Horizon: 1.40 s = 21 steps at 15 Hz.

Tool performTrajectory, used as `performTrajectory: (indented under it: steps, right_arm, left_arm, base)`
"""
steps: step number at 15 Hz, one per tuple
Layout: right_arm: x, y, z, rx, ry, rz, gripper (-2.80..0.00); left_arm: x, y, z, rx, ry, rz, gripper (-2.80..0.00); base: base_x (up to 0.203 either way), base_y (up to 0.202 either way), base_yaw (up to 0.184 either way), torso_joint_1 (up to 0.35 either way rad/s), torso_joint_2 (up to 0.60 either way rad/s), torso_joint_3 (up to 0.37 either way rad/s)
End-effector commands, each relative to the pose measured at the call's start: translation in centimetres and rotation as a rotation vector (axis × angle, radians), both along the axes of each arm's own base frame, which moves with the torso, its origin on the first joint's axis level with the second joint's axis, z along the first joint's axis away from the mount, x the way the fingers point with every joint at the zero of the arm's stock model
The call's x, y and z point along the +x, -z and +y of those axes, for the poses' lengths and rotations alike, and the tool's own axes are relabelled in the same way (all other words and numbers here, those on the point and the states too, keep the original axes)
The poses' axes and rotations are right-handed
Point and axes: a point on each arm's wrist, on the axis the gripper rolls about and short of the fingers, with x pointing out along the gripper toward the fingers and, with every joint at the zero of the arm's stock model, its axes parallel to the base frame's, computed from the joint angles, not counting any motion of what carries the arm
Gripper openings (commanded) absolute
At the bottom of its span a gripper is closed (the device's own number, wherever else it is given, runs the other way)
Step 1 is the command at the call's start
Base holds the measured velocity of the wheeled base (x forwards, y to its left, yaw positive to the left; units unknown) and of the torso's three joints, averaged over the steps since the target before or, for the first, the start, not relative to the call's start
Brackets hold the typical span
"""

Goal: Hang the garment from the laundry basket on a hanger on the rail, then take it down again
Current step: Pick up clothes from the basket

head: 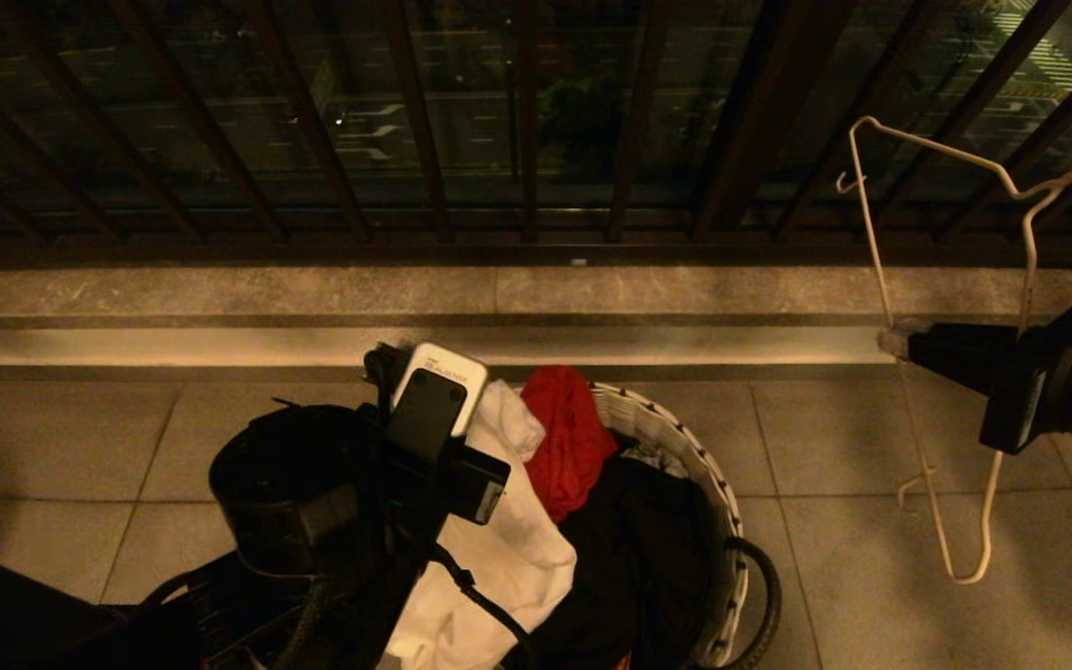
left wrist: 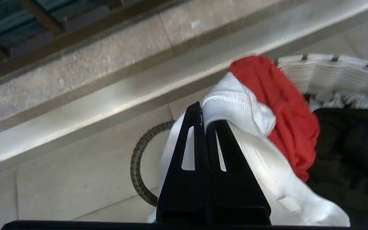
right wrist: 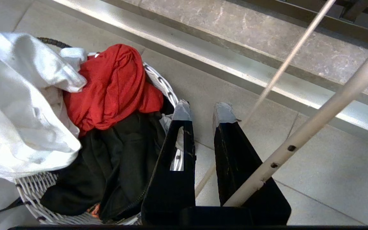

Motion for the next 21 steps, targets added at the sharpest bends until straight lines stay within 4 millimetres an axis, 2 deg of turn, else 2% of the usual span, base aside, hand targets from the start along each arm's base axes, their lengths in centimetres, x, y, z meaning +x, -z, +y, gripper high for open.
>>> performTrajectory:
  steps: [1,9,13,21]
  right_arm:
    - [0.0,-0.1,0.0,0.002,-0.002,-0.004,-2.80]
    - [0.0,0.0,0.0,0.001,-0.002,-0.001,-2.80]
    - [0.0,0.0,0.1,0.000,-0.008,0.001,-2.80]
    - [-0.1,0.2,0.4,-0.002,-0.028,0.009,-2.80]
  left_arm:
    - [0.4,0.8,-0.4,0.018,-0.007,0.013,-2.80]
    - [0.4,0.5,-0.4,-0.011,-0.004,0.011,-2.80]
    - [0.6,-1.0,-0.6,-0.057,-0.013,-0.026,-2.80]
    - [0.7,-0.4,-0.7,-0.052,-0.010,-0.009,-2.80]
  base:
    - [0.000,0.000,0.000,0.000,0.00,0.000]
    - [0.000,0.000,0.000,0.001,0.00,0.017]
    - [0.000,0.000,0.000,0.002,0.00,0.190]
    - [0.000,0.000,0.000,0.002,0.00,0.199]
